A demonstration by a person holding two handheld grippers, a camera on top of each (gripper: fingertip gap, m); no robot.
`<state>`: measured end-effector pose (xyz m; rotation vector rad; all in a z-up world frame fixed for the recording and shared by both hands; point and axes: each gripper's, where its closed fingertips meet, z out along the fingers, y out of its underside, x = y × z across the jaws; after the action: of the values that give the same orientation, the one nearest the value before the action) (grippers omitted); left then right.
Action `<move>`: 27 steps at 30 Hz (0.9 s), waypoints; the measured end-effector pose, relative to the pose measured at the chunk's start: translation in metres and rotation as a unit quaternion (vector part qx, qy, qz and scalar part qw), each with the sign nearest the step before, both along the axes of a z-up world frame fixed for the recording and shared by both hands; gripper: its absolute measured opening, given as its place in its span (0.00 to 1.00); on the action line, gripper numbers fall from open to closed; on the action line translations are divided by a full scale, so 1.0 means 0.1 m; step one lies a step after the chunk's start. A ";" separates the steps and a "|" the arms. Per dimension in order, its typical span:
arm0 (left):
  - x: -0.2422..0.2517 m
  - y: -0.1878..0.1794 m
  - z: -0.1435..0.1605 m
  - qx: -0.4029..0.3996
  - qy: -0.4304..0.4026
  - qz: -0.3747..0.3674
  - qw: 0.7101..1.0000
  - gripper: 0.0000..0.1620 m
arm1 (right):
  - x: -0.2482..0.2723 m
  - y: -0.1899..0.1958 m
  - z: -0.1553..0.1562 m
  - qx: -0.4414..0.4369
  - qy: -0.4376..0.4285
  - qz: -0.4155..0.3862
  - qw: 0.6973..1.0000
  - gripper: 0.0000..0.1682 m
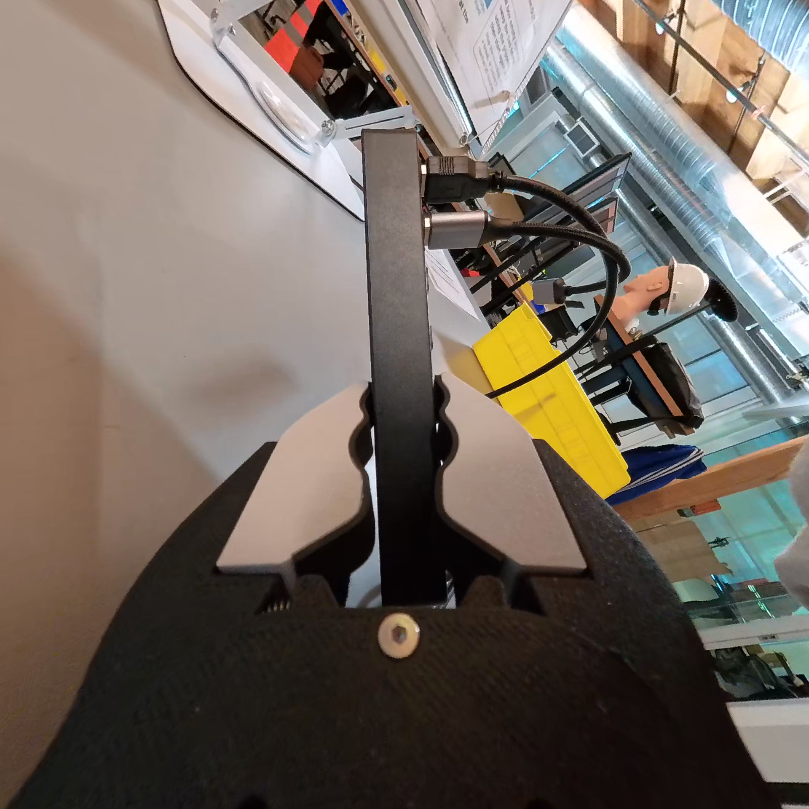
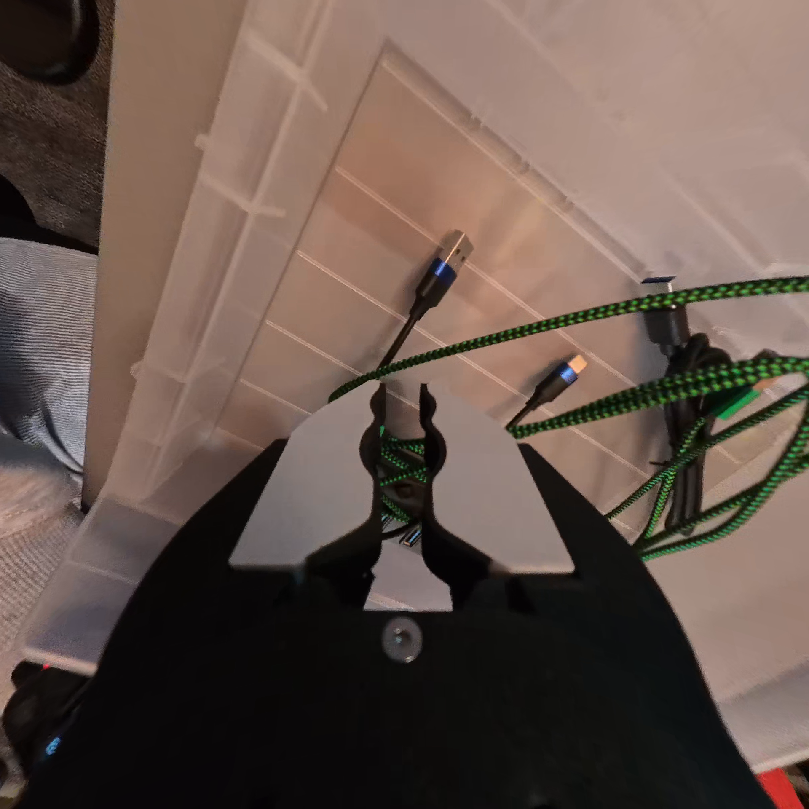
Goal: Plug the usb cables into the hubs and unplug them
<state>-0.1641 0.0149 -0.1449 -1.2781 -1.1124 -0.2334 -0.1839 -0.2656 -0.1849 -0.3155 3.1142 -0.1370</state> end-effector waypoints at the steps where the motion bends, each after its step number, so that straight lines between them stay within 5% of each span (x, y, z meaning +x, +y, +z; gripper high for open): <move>1: 0.00 0.00 0.00 0.000 0.000 0.000 1.000 0.16 | 0.01 0.00 -0.02 0.002 0.001 0.003 1.000 0.09; 10: 0.00 0.01 0.00 -0.001 0.001 -0.001 1.000 0.16 | 0.04 -0.01 -0.05 0.022 -0.012 -0.008 1.000 0.13; 18: 0.00 0.00 0.00 0.002 -0.002 0.000 1.000 0.16 | 0.08 -0.03 -0.12 0.038 -0.064 -0.048 0.996 0.03; 27: 0.00 0.01 0.00 0.001 -0.002 -0.003 1.000 0.16 | 0.05 0.08 0.29 0.027 -0.094 -0.088 0.991 0.01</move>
<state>-0.1641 0.0162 -0.1451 -1.2793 -1.1110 -0.2410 -0.1791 -0.2578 -0.1560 -0.0248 2.9472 -0.0773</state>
